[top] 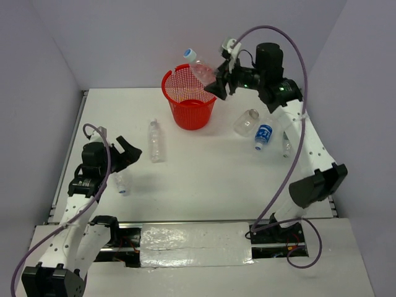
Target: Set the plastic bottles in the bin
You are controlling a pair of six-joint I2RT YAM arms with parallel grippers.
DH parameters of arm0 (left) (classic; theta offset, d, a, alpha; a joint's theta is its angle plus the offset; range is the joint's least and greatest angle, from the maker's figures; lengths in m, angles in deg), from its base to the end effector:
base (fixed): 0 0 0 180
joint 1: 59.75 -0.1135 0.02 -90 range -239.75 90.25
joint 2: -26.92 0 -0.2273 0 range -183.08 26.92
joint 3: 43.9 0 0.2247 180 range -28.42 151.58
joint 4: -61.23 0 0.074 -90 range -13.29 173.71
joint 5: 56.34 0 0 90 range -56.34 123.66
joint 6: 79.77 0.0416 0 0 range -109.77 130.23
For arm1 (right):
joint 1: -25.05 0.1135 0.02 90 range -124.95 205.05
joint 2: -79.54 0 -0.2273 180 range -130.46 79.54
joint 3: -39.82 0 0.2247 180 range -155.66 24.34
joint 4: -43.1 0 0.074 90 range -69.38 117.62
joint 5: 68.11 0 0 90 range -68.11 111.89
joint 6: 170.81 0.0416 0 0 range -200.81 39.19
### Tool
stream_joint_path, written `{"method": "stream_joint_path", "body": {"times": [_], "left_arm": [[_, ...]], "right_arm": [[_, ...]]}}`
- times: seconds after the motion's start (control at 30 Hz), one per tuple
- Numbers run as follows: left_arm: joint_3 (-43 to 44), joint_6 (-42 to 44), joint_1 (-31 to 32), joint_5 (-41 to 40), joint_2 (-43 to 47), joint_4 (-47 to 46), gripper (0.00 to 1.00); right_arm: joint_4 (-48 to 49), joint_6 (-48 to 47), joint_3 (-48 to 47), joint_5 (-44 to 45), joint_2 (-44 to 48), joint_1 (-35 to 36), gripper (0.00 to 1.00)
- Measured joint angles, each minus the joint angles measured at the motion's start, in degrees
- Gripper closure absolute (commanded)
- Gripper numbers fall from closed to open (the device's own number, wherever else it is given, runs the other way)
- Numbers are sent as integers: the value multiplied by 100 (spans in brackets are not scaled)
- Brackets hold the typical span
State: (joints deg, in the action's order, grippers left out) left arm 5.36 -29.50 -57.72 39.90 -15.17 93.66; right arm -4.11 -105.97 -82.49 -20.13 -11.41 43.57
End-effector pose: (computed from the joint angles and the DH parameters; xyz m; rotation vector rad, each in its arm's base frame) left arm 0.1783 -0.0108 0.2447 -0.5967 1.9675 -0.5689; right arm 0.2913 0.1270 0.4291 -1.1174 1.4290 0.5917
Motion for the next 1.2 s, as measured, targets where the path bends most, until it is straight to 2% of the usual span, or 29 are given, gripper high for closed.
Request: {"method": "stream_joint_path", "body": {"times": [0.2, 0.27, 0.3, 0.33, 0.37, 0.5, 0.7, 0.87, 1.03, 1.2], "left_arm": [[48, -83, 0, -157, 267, 369, 1], [72, -83, 0, -232, 389, 533, 0], [85, -83, 0, -282, 450, 610, 1], [107, -83, 0, -321, 498, 695, 1], [118, -83, 0, -356, 544, 754, 1], [151, -96, 0, -479, 629, 988, 1], [382, -105, 0, -787, 291, 1333, 1], [800, -87, -24, -1025, -516, 1596, 1], [1217, 105, -177, -1178, -1620, 1766, 1], [1740, 507, -433, -1482, -2562, 1834, 1]], "right_arm": [[1209, 1139, -970, 608, -1456, 444, 63], [1394, 1429, -1244, 879, -1950, 459, 45], [1528, 1558, -1322, 1058, -2184, 459, 20], [1613, 1676, -1327, 1189, -2323, 459, 5], [1659, 1749, -1303, 1360, -2448, 459, 0], [1626, 1775, -1279, 1766, -2667, 459, 0], [1486, 1513, -1069, 1547, -2288, 433, 0], [935, 868, -94, 654, -927, 334, 0], [662, 293, 1600, 70, 1043, 201, 0], [507, 127, 2951, -273, 2218, -280, 0]]}}
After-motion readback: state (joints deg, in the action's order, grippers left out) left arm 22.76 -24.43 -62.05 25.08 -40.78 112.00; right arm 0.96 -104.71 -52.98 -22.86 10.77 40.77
